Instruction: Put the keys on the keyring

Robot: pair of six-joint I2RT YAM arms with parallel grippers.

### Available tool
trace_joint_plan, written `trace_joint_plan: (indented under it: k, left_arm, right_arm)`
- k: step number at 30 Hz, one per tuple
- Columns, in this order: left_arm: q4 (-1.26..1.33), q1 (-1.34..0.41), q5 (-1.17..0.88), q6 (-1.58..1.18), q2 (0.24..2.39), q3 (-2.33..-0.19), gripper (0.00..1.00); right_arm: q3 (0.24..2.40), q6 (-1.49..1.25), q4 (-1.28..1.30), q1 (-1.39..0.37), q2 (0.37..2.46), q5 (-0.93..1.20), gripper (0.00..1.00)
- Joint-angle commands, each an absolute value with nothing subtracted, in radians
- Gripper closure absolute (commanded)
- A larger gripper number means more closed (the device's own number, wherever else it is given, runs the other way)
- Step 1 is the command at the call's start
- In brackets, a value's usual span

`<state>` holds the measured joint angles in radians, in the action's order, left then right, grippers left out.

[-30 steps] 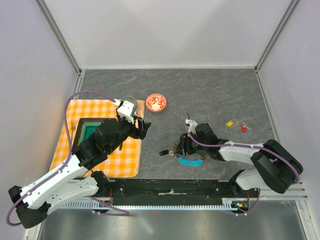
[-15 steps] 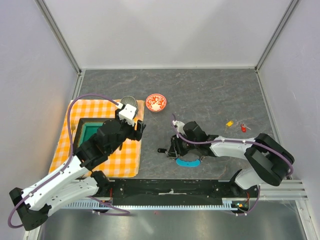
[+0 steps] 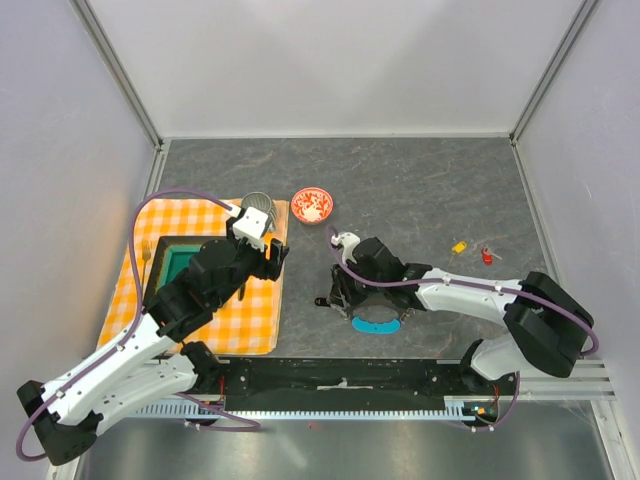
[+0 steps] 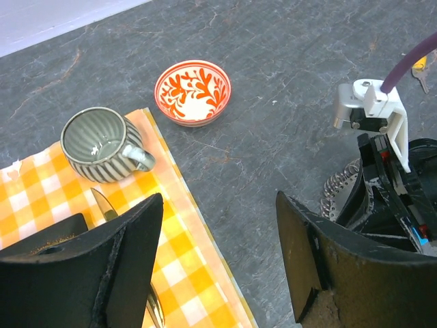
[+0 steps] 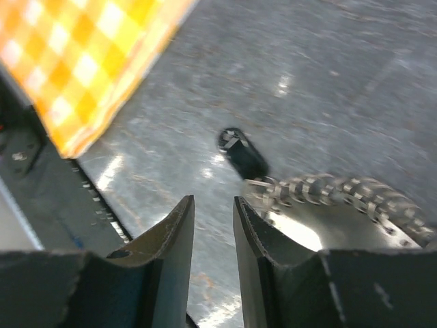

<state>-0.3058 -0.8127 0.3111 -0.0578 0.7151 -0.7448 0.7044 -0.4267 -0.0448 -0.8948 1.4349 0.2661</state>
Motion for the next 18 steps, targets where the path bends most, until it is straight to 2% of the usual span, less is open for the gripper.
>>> trace_joint_plan:
  k: [1,6,14,17,18]
  left_arm:
    - [-0.291,-0.801,0.29,-0.028,0.707,-0.739,0.27]
    - [-0.29,-0.79,0.276,-0.031,0.709,-0.739,0.27]
    - [-0.29,-0.778,0.265,-0.032,0.707,-0.739,0.27]
    - [-0.29,-0.775,0.259,-0.035,0.709,-0.739,0.27]
    - [-0.29,-0.773,0.258,-0.035,0.712,-0.739,0.27]
  right_arm:
    - [0.753,-0.341,0.123,-0.914,1.416,0.078,0.64]
    - [0.772,-0.321,0.13,-0.992,1.462,0.006,0.66]
    - [0.784,-0.302,0.112,-1.011,1.535,-0.09,0.73]
    - [0.778,-0.299,0.118,-1.011,1.534,-0.135,0.8]
    - [0.779,-0.299,0.12,-1.012,1.528,-0.146,0.86]
